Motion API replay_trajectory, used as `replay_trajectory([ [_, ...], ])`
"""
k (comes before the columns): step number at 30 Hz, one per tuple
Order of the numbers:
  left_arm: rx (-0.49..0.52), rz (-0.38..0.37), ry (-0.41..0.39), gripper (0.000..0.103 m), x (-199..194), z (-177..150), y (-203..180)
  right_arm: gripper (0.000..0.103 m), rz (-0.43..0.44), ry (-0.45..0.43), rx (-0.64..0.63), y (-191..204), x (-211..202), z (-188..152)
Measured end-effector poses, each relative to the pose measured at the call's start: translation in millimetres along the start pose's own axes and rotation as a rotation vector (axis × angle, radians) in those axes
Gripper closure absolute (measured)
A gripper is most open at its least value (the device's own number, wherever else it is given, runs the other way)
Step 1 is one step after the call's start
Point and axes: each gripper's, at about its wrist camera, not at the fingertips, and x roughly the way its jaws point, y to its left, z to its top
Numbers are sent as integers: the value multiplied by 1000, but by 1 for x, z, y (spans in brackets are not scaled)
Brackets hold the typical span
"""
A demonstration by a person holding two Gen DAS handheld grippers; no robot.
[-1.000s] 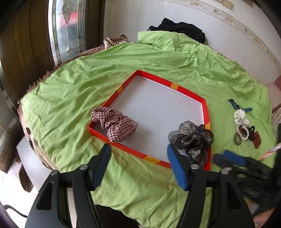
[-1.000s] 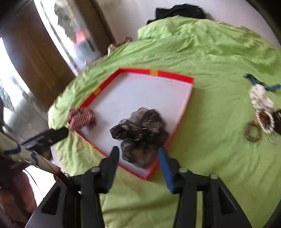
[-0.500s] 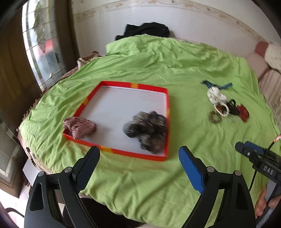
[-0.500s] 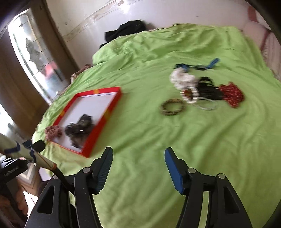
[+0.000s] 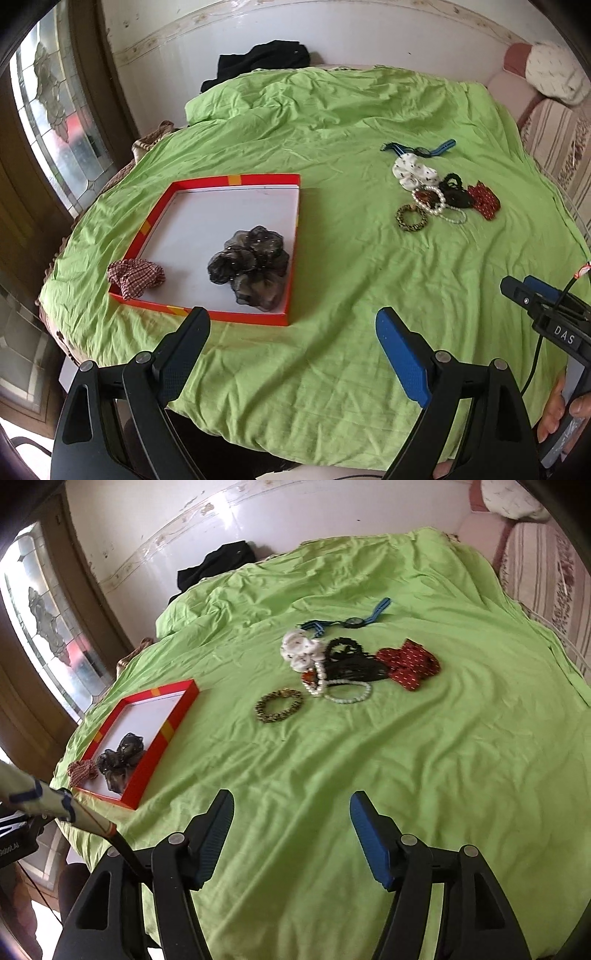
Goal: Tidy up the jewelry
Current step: 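Move both open tools back toward the accessory pile, then grasp the leopard bracelet with the left tool while the right tool grasps the pearl bracelet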
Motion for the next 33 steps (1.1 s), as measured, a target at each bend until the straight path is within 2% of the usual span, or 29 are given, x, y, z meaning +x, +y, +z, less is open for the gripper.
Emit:
replay_trajectory([
  [8,32,-24,17,12,7,5,-15,33,-17,2,43,-23,3,-4],
  [10,28,-62,35,13,13,9,-18,33,-29,6,57,-31,6,-4],
  [16,-26,-237,116,13,46,30,-32,33,-57,8,87,-50,11,2],
  [19,-37,-300,155,24,71,43,-47,33,-68,17,104,-61,18,7],
  [21,-46,-343,183,40,92,54,-60,33,-66,25,119,-69,23,11],
  [24,-79,-385,219,53,127,68,-74,33,-43,30,142,-78,34,25],
  [28,-144,-399,243,54,173,85,-82,33,10,26,154,-81,52,51],
  [33,-122,-413,245,60,211,99,-96,33,82,40,138,-73,86,82],
])
